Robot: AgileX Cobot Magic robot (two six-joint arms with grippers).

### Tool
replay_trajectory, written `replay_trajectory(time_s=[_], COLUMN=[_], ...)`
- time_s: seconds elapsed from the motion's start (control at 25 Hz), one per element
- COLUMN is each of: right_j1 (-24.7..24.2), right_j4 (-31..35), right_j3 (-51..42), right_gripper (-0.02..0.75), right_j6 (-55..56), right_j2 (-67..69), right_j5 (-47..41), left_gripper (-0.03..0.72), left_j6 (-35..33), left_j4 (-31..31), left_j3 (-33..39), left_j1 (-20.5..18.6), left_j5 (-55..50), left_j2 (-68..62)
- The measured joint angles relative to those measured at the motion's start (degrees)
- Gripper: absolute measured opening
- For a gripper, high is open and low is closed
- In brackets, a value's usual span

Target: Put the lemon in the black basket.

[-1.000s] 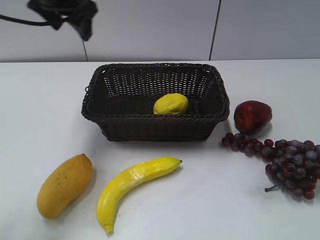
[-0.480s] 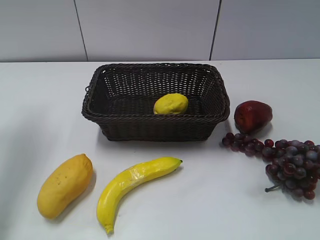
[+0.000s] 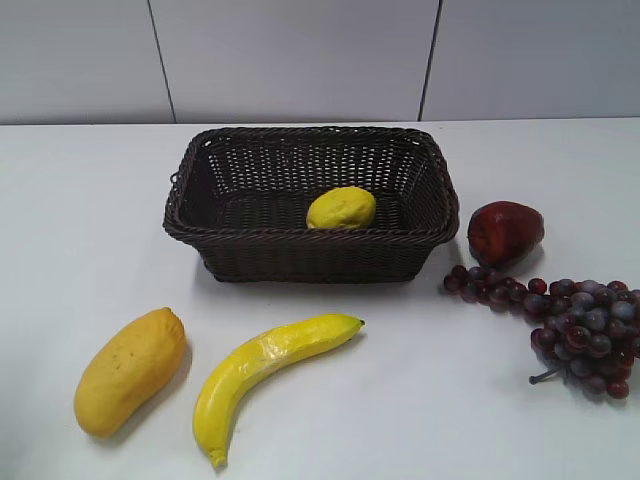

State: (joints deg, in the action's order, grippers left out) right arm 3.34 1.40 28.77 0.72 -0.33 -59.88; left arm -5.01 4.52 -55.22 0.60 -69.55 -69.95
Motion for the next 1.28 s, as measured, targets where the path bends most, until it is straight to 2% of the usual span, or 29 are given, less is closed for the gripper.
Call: replay_trajectory(time_s=[0.32,0.64,1.08,1.28], right_j1=[0.0,0.0,0.0,0.0], right_j4=[0.0,0.0,0.0,0.0], right_j3=[0.0,0.0,0.0,0.0], right_gripper=[0.591,0.591,0.591,0.591], right_j6=[0.0,0.0,0.0,0.0], right_j2=[0.0,0.0,0.0,0.0], right_j5=[0.0,0.0,0.0,0.0], left_gripper=[0.575,0.532,0.517,0.515], left_j6=[0.1,0.1,0.1,0.1], left_j4=[0.0,0.0,0.0,0.1], left_j3=[15.9,24.8,26.8,26.9], left_j1=[0.0,0.0,0.0,0.0], left_j5=[0.2,4.7,7.8,7.7], left_j2=[20.7,42.3,66.7,70.2])
